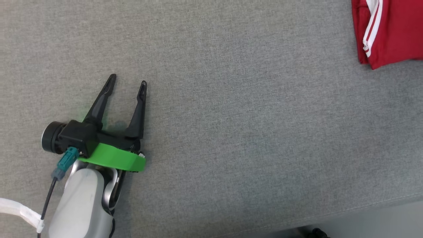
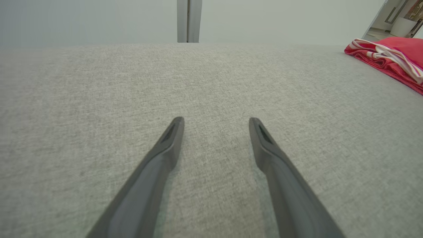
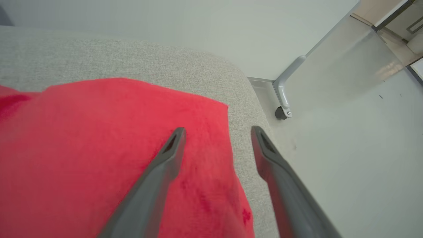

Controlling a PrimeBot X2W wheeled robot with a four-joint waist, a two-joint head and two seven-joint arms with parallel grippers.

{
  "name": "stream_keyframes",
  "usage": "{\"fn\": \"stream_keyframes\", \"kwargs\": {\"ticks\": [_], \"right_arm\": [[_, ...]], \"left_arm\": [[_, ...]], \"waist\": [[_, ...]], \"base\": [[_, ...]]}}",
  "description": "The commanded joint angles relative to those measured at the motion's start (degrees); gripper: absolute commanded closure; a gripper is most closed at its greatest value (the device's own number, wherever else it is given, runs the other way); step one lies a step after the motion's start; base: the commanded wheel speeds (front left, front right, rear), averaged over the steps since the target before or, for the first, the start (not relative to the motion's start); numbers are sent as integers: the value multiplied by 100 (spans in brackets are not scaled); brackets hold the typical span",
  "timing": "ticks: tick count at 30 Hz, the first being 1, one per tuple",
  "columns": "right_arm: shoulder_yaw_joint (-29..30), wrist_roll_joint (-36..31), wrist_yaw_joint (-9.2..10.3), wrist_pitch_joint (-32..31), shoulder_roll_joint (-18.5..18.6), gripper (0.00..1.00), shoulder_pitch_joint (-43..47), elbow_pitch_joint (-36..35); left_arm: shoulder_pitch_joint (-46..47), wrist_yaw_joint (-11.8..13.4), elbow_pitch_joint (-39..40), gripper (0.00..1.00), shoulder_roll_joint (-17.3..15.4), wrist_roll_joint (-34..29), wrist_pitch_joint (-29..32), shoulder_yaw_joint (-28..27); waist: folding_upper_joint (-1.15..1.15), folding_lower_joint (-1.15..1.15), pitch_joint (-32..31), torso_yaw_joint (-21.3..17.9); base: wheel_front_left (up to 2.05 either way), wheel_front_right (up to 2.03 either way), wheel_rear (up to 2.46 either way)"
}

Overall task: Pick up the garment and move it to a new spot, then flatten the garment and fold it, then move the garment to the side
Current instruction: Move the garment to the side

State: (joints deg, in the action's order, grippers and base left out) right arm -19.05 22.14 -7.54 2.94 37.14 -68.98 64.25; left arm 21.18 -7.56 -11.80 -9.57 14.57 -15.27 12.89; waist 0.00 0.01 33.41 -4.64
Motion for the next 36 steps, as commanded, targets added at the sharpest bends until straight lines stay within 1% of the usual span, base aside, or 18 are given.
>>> {"fn": "stream_keyframes", "kwargs": {"ticks": [1, 2, 5, 7, 10, 14, 17, 19, 21, 24, 26, 29, 32, 36], "right_arm": [[48, -213, 11, 239, 73, 0, -153, 165], [66, -359, 11, 395, 66, 0, -186, 260], [101, -729, 10, 920, -136, 0, -205, 397], [145, -859, 11, 1118, -233, 0, -125, 328], [210, -924, 11, 1211, -485, 0, 160, 64], [304, -828, 11, 1222, -764, 0, 750, -761], [280, -638, 11, 1223, -965, 0, 1407, -1426], [244, -382, 11, 1224, -1125, 0, 1843, -1881], [177, -221, 11, 1225, -1134, 0, 2296, -2250], [115, -36, 11, 1225, -1197, 0, 2911, -2745], [176, 64, 11, 1224, -1231, 0, 3281, -3009], [300, 130, 10, 1226, -1330, 0, 3815, -3284], [431, 84, 10, 1225, -1499, 0, 4268, -3584], [625, 5, 11, 1225, -1740, 0, 4821, -3920]], "left_arm": [[-154, 13, -119, 0, -16, 46, 22, -68], [-196, 13, -118, 0, -4, 54, 22, -104], [-297, 13, -94, 0, 39, 70, 19, -237], [-384, 13, -65, 0, 59, 81, 16, -355], [-589, 13, -21, 0, 64, 75, 15, -573], [-862, 18, 7, 0, 41, 44, 16, -902], [-1071, 27, 42, 0, 77, 68, 16, -1120], [-1237, 25, 8, 0, 133, 198, 16, -1199], [-1337, 22, 0, 0, 134, 269, 16, -1279], [-1506, 20, -90, 0, 194, 466, 15, -1380], [-1585, 19, -173, 0, 234, 670, 64, -1414], [-1679, 16, -242, 0, 126, 890, 157, -1294], [-1736, 27, -348, 0, 45, 901, 152, -1277], [-1817, 118, -478, 0, 47, 778, 84, -1316]], "waist": [[0, -1, -261, 12], [0, -1, -362, 7], [0, -1, -747, -22], [0, -1, -1058, -37], [0, -1, -1520, -62], [0, -1, -2163, -90], [0, -1, -2611, -99], [0, -1, -2867, -107], [0, -1, -3083, -87], [0, -1, -3320, -48], [0, -1, -3399, -27], [0, -1, -3490, 3], [0, -1, -3552, 18], [0, -1, -3601, 27]], "base": [[0, 0, 0], [0, 0, 0], [0, 0, 0], [0, 0, 0], [0, 0, 0], [0, 0, 0], [0, 0, 0], [0, 0, 0], [0, 0, 0], [0, 0, 0], [0, 0, 0], [0, 0, 0], [0, 0, 0], [0, 0, 0]]}}
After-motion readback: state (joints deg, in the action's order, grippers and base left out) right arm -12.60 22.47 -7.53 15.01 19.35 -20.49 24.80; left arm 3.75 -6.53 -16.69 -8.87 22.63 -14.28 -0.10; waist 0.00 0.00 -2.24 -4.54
